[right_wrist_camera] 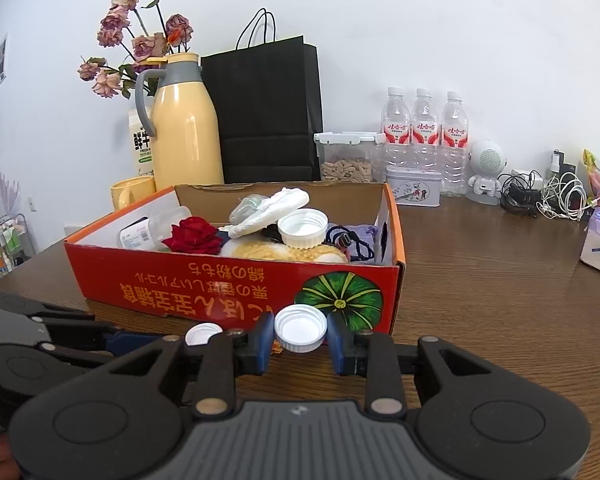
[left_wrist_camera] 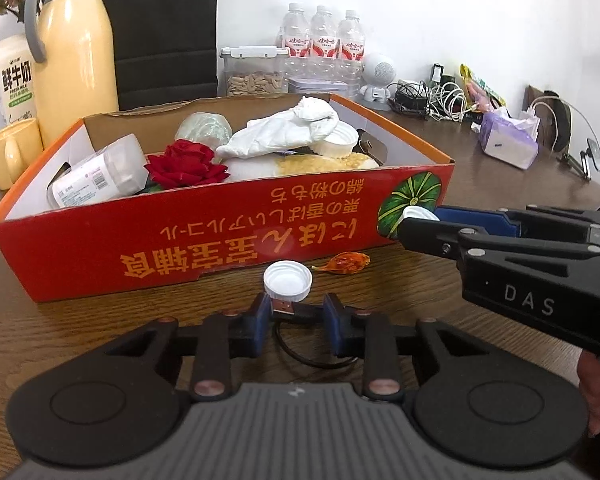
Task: Organize objects
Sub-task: 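Grasp the white cap with the USB cable using the left gripper while the right gripper holds its cap, then carry both white caps into the box and open both grippers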
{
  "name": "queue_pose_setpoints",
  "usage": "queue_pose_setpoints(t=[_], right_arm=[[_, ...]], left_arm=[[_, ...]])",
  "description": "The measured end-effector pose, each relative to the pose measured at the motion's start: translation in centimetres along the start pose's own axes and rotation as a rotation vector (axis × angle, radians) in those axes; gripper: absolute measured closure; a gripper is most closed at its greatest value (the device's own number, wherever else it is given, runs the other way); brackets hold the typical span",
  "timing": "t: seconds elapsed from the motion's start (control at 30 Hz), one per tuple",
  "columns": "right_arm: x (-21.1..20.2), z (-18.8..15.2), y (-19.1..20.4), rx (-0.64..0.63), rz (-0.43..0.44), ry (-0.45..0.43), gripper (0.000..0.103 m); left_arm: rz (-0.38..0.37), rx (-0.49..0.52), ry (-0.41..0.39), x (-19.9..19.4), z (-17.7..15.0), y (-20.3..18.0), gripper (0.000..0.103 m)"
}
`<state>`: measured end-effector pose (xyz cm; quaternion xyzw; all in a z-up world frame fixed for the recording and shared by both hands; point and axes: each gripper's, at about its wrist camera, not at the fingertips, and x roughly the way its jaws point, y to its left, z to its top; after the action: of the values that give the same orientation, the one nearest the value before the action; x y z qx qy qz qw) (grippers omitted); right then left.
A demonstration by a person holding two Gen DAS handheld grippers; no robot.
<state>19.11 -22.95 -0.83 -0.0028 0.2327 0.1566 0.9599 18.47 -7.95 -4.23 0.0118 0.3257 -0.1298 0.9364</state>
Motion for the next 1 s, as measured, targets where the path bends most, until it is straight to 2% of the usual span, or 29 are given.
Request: queue_pose_setpoints(t=[0.3, 0.57, 0.8, 1.0], right_arm=[[0.0, -0.1, 0.0, -0.002, 0.005, -0.003, 0.076], [-1.0, 0.1, 0.6, -0.012, 0.036, -0.043, 0.076], [-2.0, 3.0, 1.8, -0.051, 0.061, -0.111, 0.076], [-0.9, 7.0, 2.6, -0.092, 0.036, -0.182, 0.076]], left_arm=[[-0.006, -0.031, -0.052, -1.7, 0.0, 0.4, 0.073], [-0.005, -0.056, -0.139, -4.0, 1.3, 1.4, 0.073], [0.005, -0.063, -0.242, -5.5, 4.3, 2.7, 0.073], [0.047, -0.100, -0.319, -5.4, 7.4, 4.4, 0.073]])
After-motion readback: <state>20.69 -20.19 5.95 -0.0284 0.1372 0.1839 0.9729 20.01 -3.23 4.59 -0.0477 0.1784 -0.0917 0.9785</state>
